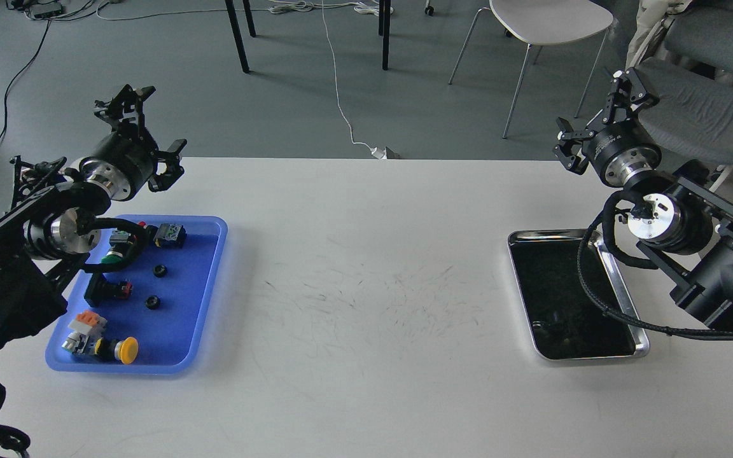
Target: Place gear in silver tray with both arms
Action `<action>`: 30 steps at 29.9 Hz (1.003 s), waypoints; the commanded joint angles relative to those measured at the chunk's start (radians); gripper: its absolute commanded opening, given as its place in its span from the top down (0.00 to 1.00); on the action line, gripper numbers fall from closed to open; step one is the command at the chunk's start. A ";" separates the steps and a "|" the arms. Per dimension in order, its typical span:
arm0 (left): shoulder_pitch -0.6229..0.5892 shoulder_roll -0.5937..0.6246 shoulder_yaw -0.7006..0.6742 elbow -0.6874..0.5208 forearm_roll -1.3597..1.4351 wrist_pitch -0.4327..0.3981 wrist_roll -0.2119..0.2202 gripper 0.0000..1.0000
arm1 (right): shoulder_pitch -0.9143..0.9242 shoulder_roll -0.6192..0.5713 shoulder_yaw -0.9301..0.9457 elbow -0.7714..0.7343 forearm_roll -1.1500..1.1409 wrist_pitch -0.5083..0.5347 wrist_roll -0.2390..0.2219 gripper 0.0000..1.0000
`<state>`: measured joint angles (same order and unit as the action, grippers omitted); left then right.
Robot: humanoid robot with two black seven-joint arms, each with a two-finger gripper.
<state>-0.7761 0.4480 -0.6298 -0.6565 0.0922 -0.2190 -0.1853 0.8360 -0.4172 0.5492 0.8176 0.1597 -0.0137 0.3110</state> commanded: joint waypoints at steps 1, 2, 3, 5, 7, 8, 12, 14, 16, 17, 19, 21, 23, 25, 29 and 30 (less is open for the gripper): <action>0.000 0.001 0.004 0.000 0.000 0.000 0.000 0.01 | 0.000 0.000 0.000 0.000 0.000 0.000 0.000 0.01; 0.000 0.001 0.007 0.000 0.000 -0.002 -0.002 0.01 | 0.000 0.000 0.000 0.000 0.000 0.000 0.000 0.01; 0.000 0.001 0.008 0.000 0.000 -0.002 -0.002 0.01 | 0.000 0.000 0.000 0.000 0.000 0.000 0.000 0.01; 0.000 0.001 0.008 0.000 0.000 -0.002 0.003 0.01 | 0.000 0.000 0.000 0.000 0.000 0.000 0.000 0.01; -0.002 0.001 0.008 0.001 0.000 0.000 0.006 0.01 | 0.000 0.000 0.000 0.000 0.000 0.000 0.000 0.01; -0.003 0.009 0.008 0.000 0.001 -0.003 0.010 0.01 | -0.002 0.000 0.000 0.000 0.000 0.000 0.000 0.01; -0.003 0.020 0.012 0.021 0.003 -0.074 0.013 0.01 | -0.009 0.000 0.000 0.000 0.000 0.000 0.000 0.01; -0.005 0.023 0.015 0.037 0.003 -0.114 0.013 0.01 | -0.011 0.000 0.000 0.000 0.000 0.000 0.000 0.01; -0.003 0.021 0.021 0.049 0.006 -0.143 0.013 0.01 | -0.011 0.000 0.000 0.002 0.000 0.000 0.000 0.01; -0.005 0.023 0.030 0.054 0.006 -0.155 0.013 0.01 | -0.011 0.000 0.000 0.002 0.000 0.000 0.000 0.01; -0.012 0.021 0.045 0.072 0.008 -0.145 0.006 0.01 | -0.011 0.000 0.000 0.002 0.000 0.001 0.000 0.01; -0.017 0.014 0.058 0.135 0.008 -0.103 -0.040 0.01 | -0.011 0.000 -0.002 0.003 0.000 0.001 0.000 0.01; -0.017 0.008 0.061 0.150 0.009 -0.109 -0.080 0.01 | -0.011 0.000 -0.002 0.002 0.000 0.000 0.000 0.01; -0.015 0.006 0.062 0.152 0.009 -0.106 -0.126 0.01 | -0.012 0.000 -0.002 0.002 0.000 0.000 0.000 0.01; -0.011 0.005 0.062 0.147 0.030 -0.117 -0.149 0.01 | -0.017 0.000 -0.002 0.003 -0.002 0.000 0.000 0.01; -0.012 0.003 0.062 0.147 0.049 -0.118 -0.151 0.01 | -0.017 0.000 -0.002 0.003 -0.002 0.000 0.002 0.01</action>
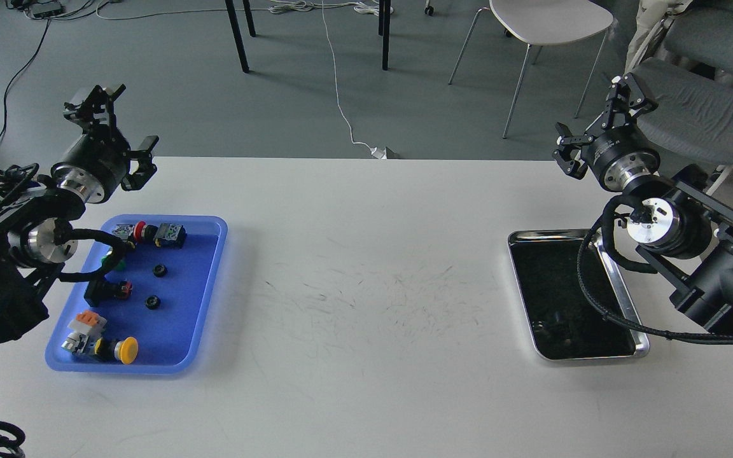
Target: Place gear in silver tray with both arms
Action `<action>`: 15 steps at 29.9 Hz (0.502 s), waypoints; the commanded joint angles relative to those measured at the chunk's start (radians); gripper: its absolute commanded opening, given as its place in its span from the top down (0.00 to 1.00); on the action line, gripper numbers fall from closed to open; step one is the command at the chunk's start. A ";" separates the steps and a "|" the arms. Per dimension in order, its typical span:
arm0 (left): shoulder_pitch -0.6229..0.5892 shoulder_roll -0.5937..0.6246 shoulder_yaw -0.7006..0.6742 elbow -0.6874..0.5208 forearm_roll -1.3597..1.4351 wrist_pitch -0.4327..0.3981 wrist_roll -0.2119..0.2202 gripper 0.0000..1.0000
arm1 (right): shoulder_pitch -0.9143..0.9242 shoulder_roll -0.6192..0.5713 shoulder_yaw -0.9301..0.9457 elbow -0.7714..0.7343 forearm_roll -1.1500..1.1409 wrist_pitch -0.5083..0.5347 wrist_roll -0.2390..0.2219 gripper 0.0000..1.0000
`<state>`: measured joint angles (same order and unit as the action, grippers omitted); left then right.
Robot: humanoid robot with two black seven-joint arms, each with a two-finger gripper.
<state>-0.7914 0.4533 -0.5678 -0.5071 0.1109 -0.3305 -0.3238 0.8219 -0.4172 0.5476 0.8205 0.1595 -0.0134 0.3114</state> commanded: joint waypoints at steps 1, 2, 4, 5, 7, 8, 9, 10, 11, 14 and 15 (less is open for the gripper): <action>0.003 -0.004 0.000 -0.001 0.042 0.005 -0.014 0.01 | -0.003 0.000 0.000 0.002 -0.001 0.000 0.000 0.01; 0.001 -0.007 -0.001 -0.001 0.047 0.010 -0.015 0.01 | -0.003 0.000 0.000 0.002 -0.001 0.000 0.000 0.01; 0.000 -0.018 -0.001 -0.002 0.049 0.013 -0.017 0.01 | -0.004 0.000 0.000 0.003 -0.001 0.000 0.000 0.01; 0.000 -0.018 -0.001 -0.002 0.049 0.013 -0.017 0.01 | -0.004 0.000 0.000 0.003 -0.001 0.000 0.000 0.01; 0.000 -0.019 -0.001 0.004 0.050 0.016 -0.017 0.01 | -0.004 0.000 0.000 0.002 -0.001 0.000 0.000 0.01; 0.000 -0.022 -0.001 0.002 0.049 0.021 -0.017 0.01 | -0.004 0.000 0.002 0.002 -0.001 0.000 0.000 0.01; 0.001 -0.021 -0.001 -0.004 0.047 0.025 -0.018 0.01 | -0.004 0.000 0.002 0.003 -0.001 0.000 0.000 0.01; 0.001 -0.019 -0.001 -0.004 0.047 0.027 -0.018 0.01 | -0.004 0.000 0.002 0.003 0.000 -0.002 0.000 0.01; 0.001 -0.022 -0.003 -0.002 0.047 0.027 -0.018 0.01 | -0.004 0.000 0.003 0.003 -0.001 -0.002 0.000 0.01; 0.001 -0.022 -0.017 -0.002 0.036 0.028 -0.018 0.01 | -0.004 0.000 0.015 0.002 0.000 -0.005 -0.003 0.01; 0.001 -0.022 -0.017 -0.002 0.036 0.028 -0.018 0.01 | -0.004 0.000 0.015 0.002 0.000 -0.005 -0.003 0.01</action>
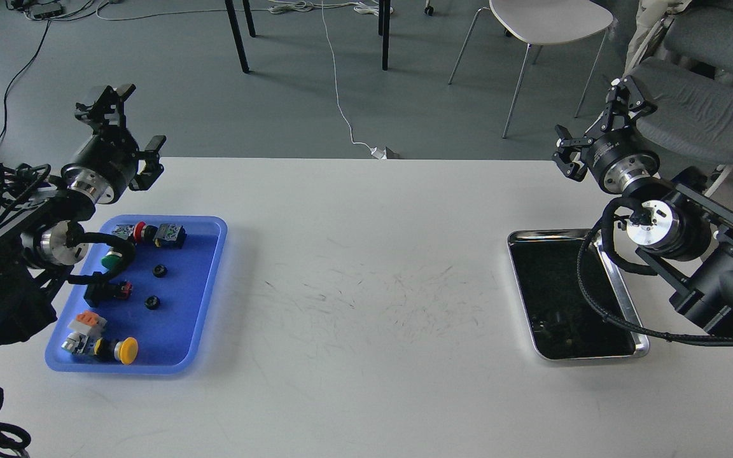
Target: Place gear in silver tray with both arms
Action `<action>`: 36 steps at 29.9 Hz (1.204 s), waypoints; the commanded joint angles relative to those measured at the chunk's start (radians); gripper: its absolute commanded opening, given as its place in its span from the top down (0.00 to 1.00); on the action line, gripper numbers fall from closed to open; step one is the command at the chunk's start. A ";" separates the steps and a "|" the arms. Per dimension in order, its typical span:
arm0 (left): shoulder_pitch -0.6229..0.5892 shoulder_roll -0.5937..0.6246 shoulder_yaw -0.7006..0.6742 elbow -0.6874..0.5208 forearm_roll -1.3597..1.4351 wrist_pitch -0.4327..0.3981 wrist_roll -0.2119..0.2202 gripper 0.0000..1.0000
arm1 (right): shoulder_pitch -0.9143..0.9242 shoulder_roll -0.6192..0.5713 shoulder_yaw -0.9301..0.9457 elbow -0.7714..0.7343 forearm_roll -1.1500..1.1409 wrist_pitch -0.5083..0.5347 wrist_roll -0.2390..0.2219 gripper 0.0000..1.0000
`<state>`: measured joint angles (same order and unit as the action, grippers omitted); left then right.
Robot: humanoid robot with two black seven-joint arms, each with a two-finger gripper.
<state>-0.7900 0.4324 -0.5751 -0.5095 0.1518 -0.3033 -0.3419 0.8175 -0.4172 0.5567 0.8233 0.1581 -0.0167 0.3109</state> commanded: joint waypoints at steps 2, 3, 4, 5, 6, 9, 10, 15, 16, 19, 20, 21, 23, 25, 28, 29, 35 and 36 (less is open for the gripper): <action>0.000 -0.001 -0.009 0.000 -0.005 0.001 0.000 0.01 | 0.000 0.000 0.006 -0.001 0.001 -0.002 -0.003 0.01; 0.000 -0.017 -0.053 -0.001 -0.033 -0.010 -0.005 0.01 | -0.004 0.000 0.021 -0.003 0.001 -0.003 -0.003 0.01; 0.000 -0.021 -0.069 -0.001 -0.040 -0.008 -0.005 0.01 | -0.005 0.000 0.022 -0.001 0.001 -0.003 -0.003 0.01; 0.002 -0.024 -0.077 -0.001 -0.041 0.001 -0.005 0.01 | -0.005 0.000 0.022 -0.001 0.001 -0.003 -0.003 0.01; 0.002 -0.026 -0.081 -0.001 -0.043 -0.002 -0.005 0.01 | -0.005 0.000 0.022 -0.001 0.001 -0.003 -0.003 0.01; 0.003 -0.035 -0.083 -0.001 -0.044 -0.007 -0.002 0.01 | -0.005 0.000 0.023 -0.003 0.001 -0.003 -0.003 0.01; 0.003 -0.035 -0.085 -0.001 -0.046 -0.007 0.000 0.01 | -0.005 0.000 0.023 -0.003 0.001 -0.005 -0.003 0.01; 0.009 -0.041 -0.088 -0.001 -0.074 0.003 -0.008 0.01 | -0.006 0.000 0.023 -0.003 0.001 -0.005 -0.003 0.01; 0.009 -0.046 -0.089 -0.001 -0.075 0.004 -0.008 0.01 | -0.008 0.000 0.023 -0.003 0.001 -0.005 -0.003 0.01; 0.009 -0.052 -0.079 0.000 -0.074 0.015 -0.012 0.01 | -0.008 0.000 0.023 -0.003 0.001 -0.005 -0.003 0.01; 0.009 -0.055 -0.072 0.000 -0.074 0.025 -0.012 0.01 | -0.008 0.000 0.023 -0.003 0.001 -0.005 -0.003 0.01; 0.009 -0.055 -0.072 0.000 -0.074 0.029 -0.012 0.01 | -0.008 0.000 0.023 -0.003 0.001 -0.005 -0.003 0.01; 0.009 -0.055 -0.072 0.000 -0.074 0.029 -0.012 0.01 | -0.008 0.000 0.023 -0.003 0.001 -0.005 -0.003 0.01; 0.009 -0.055 -0.072 0.000 -0.074 0.029 -0.012 0.01 | -0.008 0.000 0.023 -0.003 0.001 -0.005 -0.003 0.01; 0.009 -0.052 -0.072 -0.007 -0.074 0.030 -0.005 0.01 | -0.008 0.000 0.023 -0.003 0.001 -0.005 -0.003 0.01; 0.009 -0.053 -0.071 -0.007 -0.072 0.029 -0.005 0.01 | -0.008 0.000 0.023 -0.003 0.001 -0.005 -0.003 0.01; 0.011 -0.055 -0.052 -0.009 -0.048 0.033 -0.009 0.01 | -0.009 0.000 0.023 -0.001 0.001 -0.005 -0.001 0.01; 0.008 -0.052 -0.031 -0.009 -0.040 0.033 -0.009 0.01 | -0.009 0.000 0.023 -0.001 0.001 -0.005 -0.001 0.01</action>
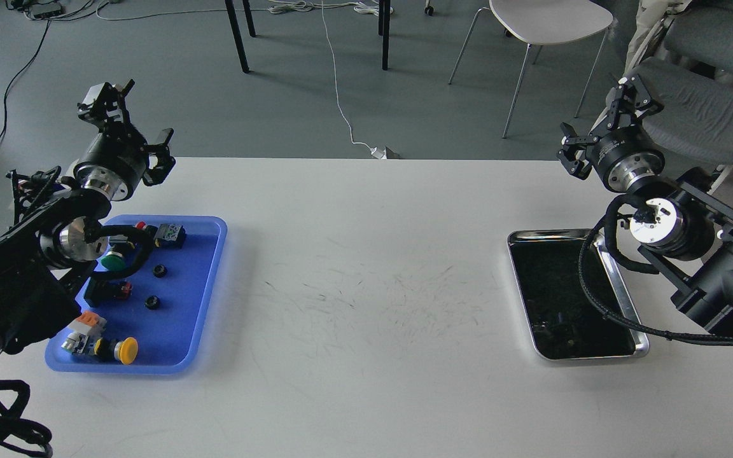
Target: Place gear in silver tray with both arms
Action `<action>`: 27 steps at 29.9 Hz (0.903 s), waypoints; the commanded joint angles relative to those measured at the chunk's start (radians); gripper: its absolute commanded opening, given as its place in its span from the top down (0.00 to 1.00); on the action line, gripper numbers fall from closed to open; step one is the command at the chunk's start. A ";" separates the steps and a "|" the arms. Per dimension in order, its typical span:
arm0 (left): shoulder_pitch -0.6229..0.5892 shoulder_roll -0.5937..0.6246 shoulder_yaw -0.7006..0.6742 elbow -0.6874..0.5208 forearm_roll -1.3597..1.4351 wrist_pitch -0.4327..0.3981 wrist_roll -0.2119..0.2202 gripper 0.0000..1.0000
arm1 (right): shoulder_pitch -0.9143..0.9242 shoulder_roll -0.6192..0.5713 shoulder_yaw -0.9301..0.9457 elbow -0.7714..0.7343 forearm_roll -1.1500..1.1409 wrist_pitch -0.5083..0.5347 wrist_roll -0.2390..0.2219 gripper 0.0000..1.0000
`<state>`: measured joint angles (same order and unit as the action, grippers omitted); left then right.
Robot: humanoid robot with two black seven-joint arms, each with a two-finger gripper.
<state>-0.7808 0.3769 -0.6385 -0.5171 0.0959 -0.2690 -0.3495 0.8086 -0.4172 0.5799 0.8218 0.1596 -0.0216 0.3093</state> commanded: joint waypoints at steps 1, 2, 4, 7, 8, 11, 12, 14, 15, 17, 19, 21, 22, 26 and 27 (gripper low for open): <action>-0.003 0.008 0.054 0.000 0.022 0.001 -0.002 0.01 | 0.000 0.000 0.000 0.000 0.000 0.000 0.001 0.01; -0.005 0.011 0.063 0.000 0.022 -0.001 -0.002 0.01 | 0.000 0.000 0.001 0.000 0.000 0.000 0.001 0.01; -0.003 0.014 0.071 0.000 0.024 -0.009 -0.003 0.01 | -0.005 0.000 0.001 0.000 0.000 0.002 0.001 0.01; 0.000 0.029 0.085 -0.030 0.031 -0.033 -0.003 0.01 | -0.006 0.000 0.001 0.000 0.000 0.002 0.001 0.01; -0.001 0.036 0.097 -0.034 0.044 -0.036 -0.003 0.01 | -0.006 0.000 0.001 0.000 0.000 0.002 0.001 0.01; -0.009 0.059 0.134 -0.046 0.103 -0.045 -0.005 0.01 | -0.006 0.000 0.003 0.000 0.000 0.003 0.001 0.01; -0.009 0.072 0.134 -0.049 0.119 -0.047 -0.005 0.01 | -0.006 0.000 0.003 0.000 0.000 0.003 0.001 0.01; -0.009 0.109 0.141 -0.069 0.148 -0.055 -0.005 0.01 | -0.006 0.000 0.001 -0.001 0.000 0.005 0.002 0.01; -0.012 0.128 0.152 -0.087 0.163 -0.062 -0.005 0.01 | -0.008 0.000 0.001 0.000 0.000 0.005 0.002 0.01; -0.015 0.166 0.177 -0.125 0.192 -0.065 -0.006 0.01 | -0.008 0.000 0.001 -0.001 0.000 0.005 0.002 0.01; -0.021 0.206 0.203 -0.149 0.232 -0.067 -0.006 0.01 | -0.011 0.000 0.001 -0.003 0.000 0.005 0.002 0.01; -0.021 0.233 0.214 -0.158 0.269 -0.064 -0.006 0.01 | -0.017 0.000 0.001 -0.001 0.000 0.005 0.004 0.01; -0.021 0.246 0.217 -0.171 0.284 -0.058 -0.006 0.01 | -0.019 0.000 0.001 -0.001 -0.002 0.005 0.004 0.01; -0.021 0.303 0.247 -0.190 0.346 -0.047 -0.005 0.01 | -0.019 0.000 0.001 -0.001 0.000 0.005 0.004 0.01; -0.020 0.306 0.258 -0.190 0.361 -0.033 -0.005 0.01 | -0.019 0.000 0.001 -0.001 0.000 0.005 0.004 0.01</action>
<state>-0.8018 0.6587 -0.4060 -0.7024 0.4157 -0.3227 -0.3559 0.7902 -0.4172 0.5814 0.8202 0.1595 -0.0166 0.3132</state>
